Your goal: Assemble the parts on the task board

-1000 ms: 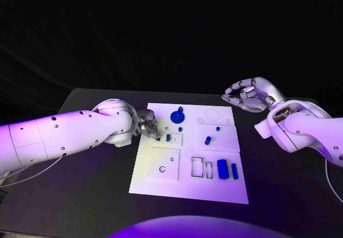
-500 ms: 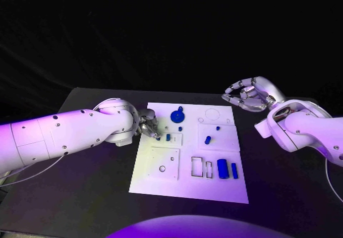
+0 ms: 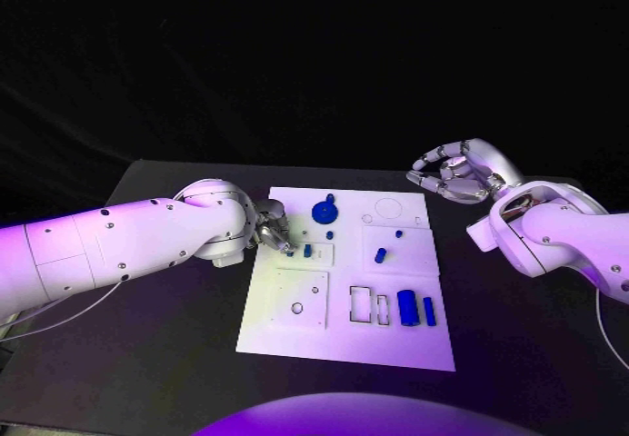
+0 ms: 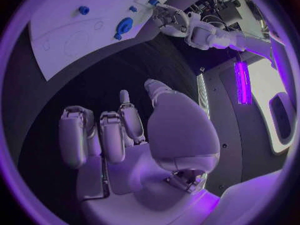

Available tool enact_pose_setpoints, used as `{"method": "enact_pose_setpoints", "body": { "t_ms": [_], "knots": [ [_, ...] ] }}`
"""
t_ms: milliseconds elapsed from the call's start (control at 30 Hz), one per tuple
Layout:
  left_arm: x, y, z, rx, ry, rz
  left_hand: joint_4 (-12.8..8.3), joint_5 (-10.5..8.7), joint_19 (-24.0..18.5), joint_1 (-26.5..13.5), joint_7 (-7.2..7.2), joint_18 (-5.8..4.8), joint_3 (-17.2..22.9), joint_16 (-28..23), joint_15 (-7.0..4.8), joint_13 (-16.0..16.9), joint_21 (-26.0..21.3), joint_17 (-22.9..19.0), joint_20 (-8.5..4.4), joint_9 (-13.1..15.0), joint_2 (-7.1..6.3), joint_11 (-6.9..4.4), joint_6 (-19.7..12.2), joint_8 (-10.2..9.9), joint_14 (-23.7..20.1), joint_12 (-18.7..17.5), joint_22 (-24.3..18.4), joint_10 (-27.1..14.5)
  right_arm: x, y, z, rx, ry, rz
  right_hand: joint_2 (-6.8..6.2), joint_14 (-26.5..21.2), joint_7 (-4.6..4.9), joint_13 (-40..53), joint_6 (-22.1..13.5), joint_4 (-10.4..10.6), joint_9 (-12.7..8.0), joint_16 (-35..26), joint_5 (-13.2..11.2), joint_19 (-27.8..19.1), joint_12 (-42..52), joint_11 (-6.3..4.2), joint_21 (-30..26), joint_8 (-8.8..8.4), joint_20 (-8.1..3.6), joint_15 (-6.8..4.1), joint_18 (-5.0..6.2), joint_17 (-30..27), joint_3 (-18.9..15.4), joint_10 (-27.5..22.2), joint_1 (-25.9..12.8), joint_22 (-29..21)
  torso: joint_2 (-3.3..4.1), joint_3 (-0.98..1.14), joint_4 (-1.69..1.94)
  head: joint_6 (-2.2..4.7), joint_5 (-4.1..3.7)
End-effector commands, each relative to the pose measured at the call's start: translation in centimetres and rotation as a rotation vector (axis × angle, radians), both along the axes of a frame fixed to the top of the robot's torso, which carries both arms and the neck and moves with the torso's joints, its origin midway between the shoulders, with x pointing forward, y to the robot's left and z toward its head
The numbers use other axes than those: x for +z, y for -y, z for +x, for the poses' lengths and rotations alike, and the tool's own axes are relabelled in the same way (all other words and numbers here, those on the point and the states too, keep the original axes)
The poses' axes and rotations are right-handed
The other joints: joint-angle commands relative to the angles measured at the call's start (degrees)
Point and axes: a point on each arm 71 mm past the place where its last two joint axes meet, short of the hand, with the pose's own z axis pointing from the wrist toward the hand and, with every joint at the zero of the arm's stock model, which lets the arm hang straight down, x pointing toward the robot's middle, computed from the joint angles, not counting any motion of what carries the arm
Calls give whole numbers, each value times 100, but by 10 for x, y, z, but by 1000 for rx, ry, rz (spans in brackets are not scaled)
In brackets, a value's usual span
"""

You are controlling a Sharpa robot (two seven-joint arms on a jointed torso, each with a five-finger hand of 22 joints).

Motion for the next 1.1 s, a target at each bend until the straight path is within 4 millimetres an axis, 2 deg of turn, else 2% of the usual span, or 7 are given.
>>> {"method": "enact_pose_setpoints", "body": {
  "t_ms": [33,167,467,533,833,933,1100],
  "knots": [
    [-4,5,-3,-21,-40,-9,-846,-15,39,-60,-24,-33,858,35,-43,4,40,984,-21,11,0,7,13,1,469,29,8,35,0,-1,-1,13,7,-5,9,470,4,130,-44,4,-6,-22,29,108,-32,-3,-29,42,-48,-51,100,953,-13,-23,26,984,-1,-1,5,1,-8],
    [-4,4,-2,-13,-36,-9,-808,-21,40,-107,-35,-33,820,33,-50,-4,40,977,-29,24,2,-1,16,-6,467,19,10,35,0,-1,-1,12,8,-5,9,470,4,130,-44,4,-6,-22,29,108,-32,-3,-29,42,-48,-51,100,953,-13,-23,26,984,1,-2,8,2,-11],
    [-5,2,1,-1,-32,-6,-509,-77,35,-420,-78,-33,503,28,-78,-28,24,961,-58,75,-27,-31,69,-68,462,-16,1,17,0,0,-1,11,8,-5,8,469,5,125,-46,6,-7,-23,28,104,-36,-3,-37,43,-48,-50,102,950,-17,-27,21,980,0,-4,9,4,-12],
    [-5,1,1,3,-29,-7,-313,-96,38,-615,-73,-34,346,29,-73,-32,23,963,-58,77,-54,-25,105,-94,463,-24,4,8,0,0,-1,11,9,-5,7,468,5,122,-47,8,-8,-26,27,102,-39,-2,-42,43,-48,-50,103,945,-19,-31,18,977,0,-3,9,11,-18],
    [-3,-3,2,18,-15,-17,180,-86,46,-901,-77,-35,-278,34,-77,-2,16,972,-62,98,-105,-28,198,-203,465,-7,11,5,0,0,-1,9,9,-5,7,467,6,117,-50,13,-9,-27,25,100,-44,-2,-46,43,-48,-50,104,943,-25,-36,9,976,-1,-8,5,24,-19],
    [-2,-4,2,22,-11,-21,280,-85,47,-931,-74,-35,-463,36,-76,2,13,976,-61,109,-94,-25,221,-230,466,-5,11,5,0,1,-1,9,8,-5,7,467,6,117,-50,13,-9,-27,25,100,-44,-2,-46,43,-48,-50,104,943,-25,-36,9,976,-1,-8,7,23,-23],
    [-1,-5,3,32,-3,-29,306,-78,50,-991,-74,-36,-622,39,-75,2,13,981,-60,117,-28,-21,239,-264,468,-7,14,5,-1,1,-1,8,8,-6,7,467,6,117,-50,13,-9,-27,25,100,-44,-2,-46,43,-48,-50,104,943,-25,-36,9,976,0,-5,6,22,-27]
  ]
}}
